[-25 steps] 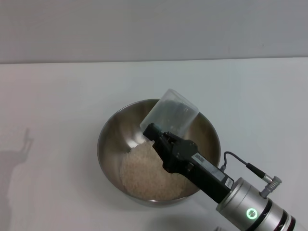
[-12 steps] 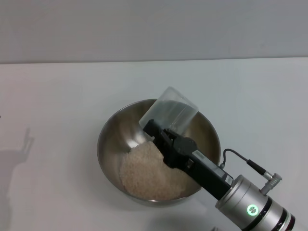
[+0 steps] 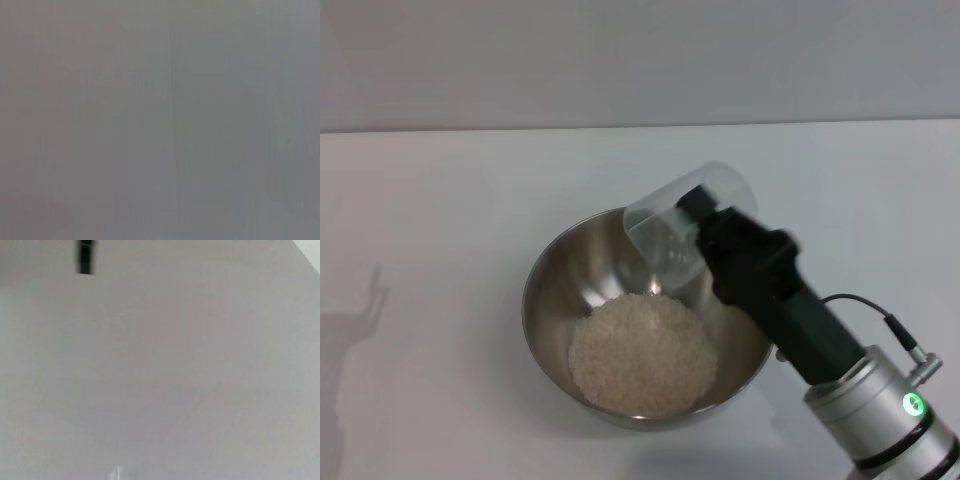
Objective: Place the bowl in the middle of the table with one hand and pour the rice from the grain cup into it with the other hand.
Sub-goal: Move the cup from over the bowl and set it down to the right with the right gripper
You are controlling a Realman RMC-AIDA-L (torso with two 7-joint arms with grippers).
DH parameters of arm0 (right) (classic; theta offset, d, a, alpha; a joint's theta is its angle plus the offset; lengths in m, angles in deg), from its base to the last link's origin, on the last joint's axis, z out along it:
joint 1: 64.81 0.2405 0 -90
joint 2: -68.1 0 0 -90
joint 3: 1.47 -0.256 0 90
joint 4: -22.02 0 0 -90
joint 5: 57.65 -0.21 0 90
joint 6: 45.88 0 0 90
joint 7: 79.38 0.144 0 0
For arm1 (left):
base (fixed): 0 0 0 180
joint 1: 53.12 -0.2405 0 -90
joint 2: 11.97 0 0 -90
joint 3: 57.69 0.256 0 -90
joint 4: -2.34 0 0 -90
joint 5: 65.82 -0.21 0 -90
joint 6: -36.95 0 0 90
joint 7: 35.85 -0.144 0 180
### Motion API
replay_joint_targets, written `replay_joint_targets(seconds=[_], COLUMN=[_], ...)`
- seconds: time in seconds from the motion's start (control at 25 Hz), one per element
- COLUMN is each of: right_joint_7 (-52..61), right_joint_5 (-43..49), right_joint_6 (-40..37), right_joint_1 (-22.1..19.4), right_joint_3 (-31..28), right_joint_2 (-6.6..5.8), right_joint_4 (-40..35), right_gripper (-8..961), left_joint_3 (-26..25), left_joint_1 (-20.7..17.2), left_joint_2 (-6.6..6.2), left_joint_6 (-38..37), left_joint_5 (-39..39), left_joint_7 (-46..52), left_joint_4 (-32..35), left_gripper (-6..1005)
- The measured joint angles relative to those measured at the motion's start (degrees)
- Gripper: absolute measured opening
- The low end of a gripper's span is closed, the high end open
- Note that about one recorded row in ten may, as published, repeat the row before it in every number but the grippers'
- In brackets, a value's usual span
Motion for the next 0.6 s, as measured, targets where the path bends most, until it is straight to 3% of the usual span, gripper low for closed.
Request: replay_joint_targets(seconds=[0.12,0.2,0.24,0.36,0.4,0.44,0.52,0.6], right_joint_7=[5.73,18.34,18.34,34.45,45.61,45.61,56.06,75.37], right_joint_5=[-0.41,-2.21,-2.21,-3.18,-3.4,-3.4,-3.54,-3.7], right_joint_6=[-0.75,-3.23,-3.23,-7.47,-10.38,-10.38,-12.7,-15.94], right_joint_1=[-0.83,-1.68,-1.68,-2.68,-3.51,-3.51,-4.1,-4.68], right_joint_3=[-1.29,-2.14,-2.14,-3.08,-4.05,-4.05,-5.09,-7.74], right_joint_2=[0.0,-0.2,-0.2,-0.43,-0.54,-0.54,-0.53,-0.4], right_joint_4=[0.1,0.3,0.3,0.04,-0.76,-0.76,-2.64,-7.61], right_gripper=[18,18,19,19,19,19,19,19], left_joint_3=[0.01,0.08,0.08,0.11,0.13,0.16,0.17,0.18], left_joint_1=[0.04,0.17,0.17,0.21,0.21,0.2,0.16,0.12], left_joint_2=[0.0,0.0,0.0,0.0,0.0,0.0,0.0,0.0], left_joint_6=[0.0,0.0,0.0,0.0,0.0,0.0,0.0,0.0], left_joint_5=[0.0,0.0,0.0,0.01,0.0,0.01,-0.01,-0.07], left_joint_7=[0.0,0.0,0.0,0.0,0.0,0.0,0.0,0.0], left_joint_4=[0.0,0.0,0.0,0.0,0.0,0.0,0.0,0.0], left_gripper=[829,829,829,829,829,829,829,829])
